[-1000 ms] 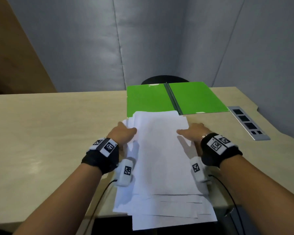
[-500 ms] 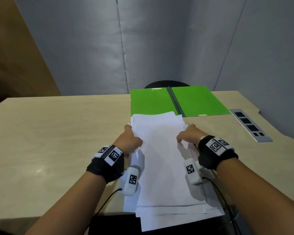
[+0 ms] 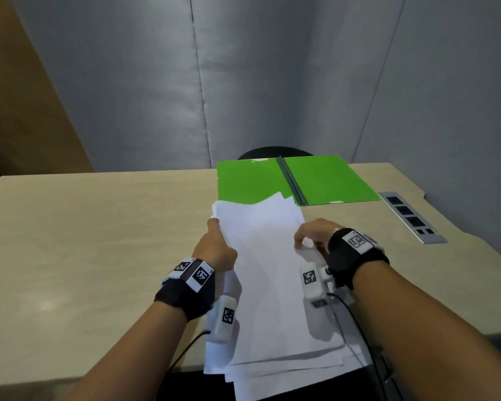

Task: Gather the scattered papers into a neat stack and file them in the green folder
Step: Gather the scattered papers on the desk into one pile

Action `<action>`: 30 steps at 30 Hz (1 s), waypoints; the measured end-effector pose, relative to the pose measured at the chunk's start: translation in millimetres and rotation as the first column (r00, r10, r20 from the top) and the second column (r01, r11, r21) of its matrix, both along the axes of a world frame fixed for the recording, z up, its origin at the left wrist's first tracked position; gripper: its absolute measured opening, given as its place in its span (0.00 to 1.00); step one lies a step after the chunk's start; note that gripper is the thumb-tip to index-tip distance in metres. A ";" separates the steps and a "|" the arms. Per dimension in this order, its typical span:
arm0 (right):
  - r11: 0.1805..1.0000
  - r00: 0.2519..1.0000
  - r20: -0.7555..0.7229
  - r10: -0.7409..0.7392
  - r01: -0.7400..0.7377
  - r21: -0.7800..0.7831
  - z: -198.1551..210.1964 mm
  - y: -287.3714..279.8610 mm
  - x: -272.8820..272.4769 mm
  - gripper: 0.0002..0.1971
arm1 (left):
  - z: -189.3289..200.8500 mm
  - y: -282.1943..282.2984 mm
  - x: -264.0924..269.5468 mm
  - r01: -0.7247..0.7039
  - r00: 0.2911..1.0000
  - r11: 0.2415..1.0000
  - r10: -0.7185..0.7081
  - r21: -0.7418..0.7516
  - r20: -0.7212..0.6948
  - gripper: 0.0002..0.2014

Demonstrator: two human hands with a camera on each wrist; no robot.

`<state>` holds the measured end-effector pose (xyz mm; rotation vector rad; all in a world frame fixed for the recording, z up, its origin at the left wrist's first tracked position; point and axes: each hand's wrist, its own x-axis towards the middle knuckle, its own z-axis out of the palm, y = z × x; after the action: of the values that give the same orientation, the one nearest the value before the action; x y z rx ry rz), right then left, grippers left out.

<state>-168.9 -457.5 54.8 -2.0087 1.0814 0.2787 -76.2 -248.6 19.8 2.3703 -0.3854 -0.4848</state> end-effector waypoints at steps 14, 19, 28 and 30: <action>0.931 0.948 0.201 -0.248 0.176 0.321 -17.7 -15.0 -20.8 0.10 | -2.5 -4.5 25.0 -0.421 0.894 0.827 0.309 -0.372 -0.325 0.49; 0.838 0.889 0.330 -0.317 0.099 0.537 -32.7 -23.2 -19.5 0.17 | 5.4 5.9 38.7 -0.509 0.821 0.762 0.291 -0.400 -0.491 0.08; 0.946 0.798 0.588 -0.134 -0.074 0.316 -30.3 -35.4 -3.6 0.25 | 1.1 -5.6 71.1 -0.447 0.895 0.718 0.359 -0.534 -0.265 0.16; 0.949 0.737 0.657 -0.157 -0.073 0.307 -23.6 -37.8 -3.4 0.24 | 6.8 -10.3 73.1 -0.398 0.917 0.713 0.324 -0.577 -0.232 0.17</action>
<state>-172.3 -495.3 31.2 -1.5790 0.5589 -0.2900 -3.1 -258.9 26.6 1.6997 0.0004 -0.2485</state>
